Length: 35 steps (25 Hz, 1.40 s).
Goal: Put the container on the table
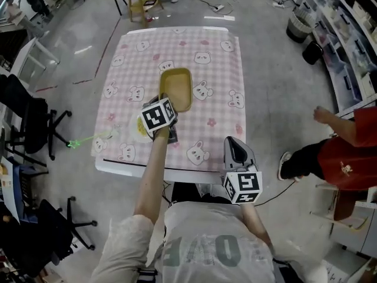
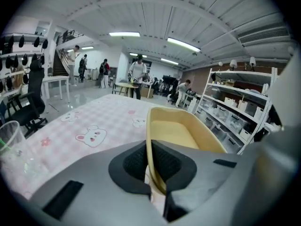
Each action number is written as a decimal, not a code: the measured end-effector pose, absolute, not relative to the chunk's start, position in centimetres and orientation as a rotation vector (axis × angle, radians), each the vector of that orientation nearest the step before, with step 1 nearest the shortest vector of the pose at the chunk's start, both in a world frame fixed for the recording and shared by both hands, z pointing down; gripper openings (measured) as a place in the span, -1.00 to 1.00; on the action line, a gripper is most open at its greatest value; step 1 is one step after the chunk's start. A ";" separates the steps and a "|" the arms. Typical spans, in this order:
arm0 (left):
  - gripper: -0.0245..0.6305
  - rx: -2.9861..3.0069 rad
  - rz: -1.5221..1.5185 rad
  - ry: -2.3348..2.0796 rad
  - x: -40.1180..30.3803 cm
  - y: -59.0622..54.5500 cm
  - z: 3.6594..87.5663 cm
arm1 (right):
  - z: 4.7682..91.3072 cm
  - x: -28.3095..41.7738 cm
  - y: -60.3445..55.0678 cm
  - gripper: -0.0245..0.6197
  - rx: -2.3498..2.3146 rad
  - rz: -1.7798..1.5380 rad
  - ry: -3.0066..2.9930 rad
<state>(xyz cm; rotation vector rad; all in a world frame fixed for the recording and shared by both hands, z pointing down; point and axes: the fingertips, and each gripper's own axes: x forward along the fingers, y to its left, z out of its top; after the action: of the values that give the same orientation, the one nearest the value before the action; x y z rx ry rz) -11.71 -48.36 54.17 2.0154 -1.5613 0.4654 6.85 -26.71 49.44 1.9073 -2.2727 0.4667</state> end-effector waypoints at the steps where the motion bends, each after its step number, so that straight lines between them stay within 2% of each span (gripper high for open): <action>1: -0.83 1.994 0.492 -1.550 -11.4 -49.0 55.3 | 49.7 7.0 -26.6 -0.83 1.911 0.475 -2.264; 9: -0.83 1.914 0.683 -1.501 -9.3 -52.3 61.1 | 50.9 8.8 -25.8 -0.83 1.951 0.507 -2.190; 19: -0.81 1.909 0.698 -1.484 -8.6 -53.0 61.6 | 50.6 10.3 -25.0 -0.83 2.000 0.511 -2.144; 21: -0.64 1.925 0.697 -1.490 -8.6 -53.1 61.1 | 50.3 9.9 -25.1 -0.83 1.988 0.497 -2.161; 22: -0.54 1.939 0.693 -1.494 -8.5 -53.2 60.6 | 50.0 9.7 -25.2 -0.83 1.981 0.489 -2.172; 24: -0.51 1.969 0.664 -1.509 -8.5 -53.3 59.3 | 49.5 9.2 -25.3 -0.83 1.967 0.472 -2.197; 28: -0.51 2.048 0.578 -1.552 -8.5 -53.7 54.7 | 48.3 8.1 -25.5 -0.83 1.946 0.424 -2.247; 33: -0.52 2.250 0.424 -1.676 -8.5 -53.7 44.9 | 46.6 7.1 -25.8 -0.83 1.918 0.357 -2.311; 35: -0.58 2.334 0.341 -1.714 -8.6 -52.6 41.0 | 46.0 6.6 -25.8 -0.83 1.906 0.335 -2.332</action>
<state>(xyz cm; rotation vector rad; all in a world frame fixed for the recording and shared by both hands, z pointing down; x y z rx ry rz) -8.59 -52.62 41.00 2.3336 -1.7139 0.3406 6.64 -25.79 45.96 1.9064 -2.3315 0.3349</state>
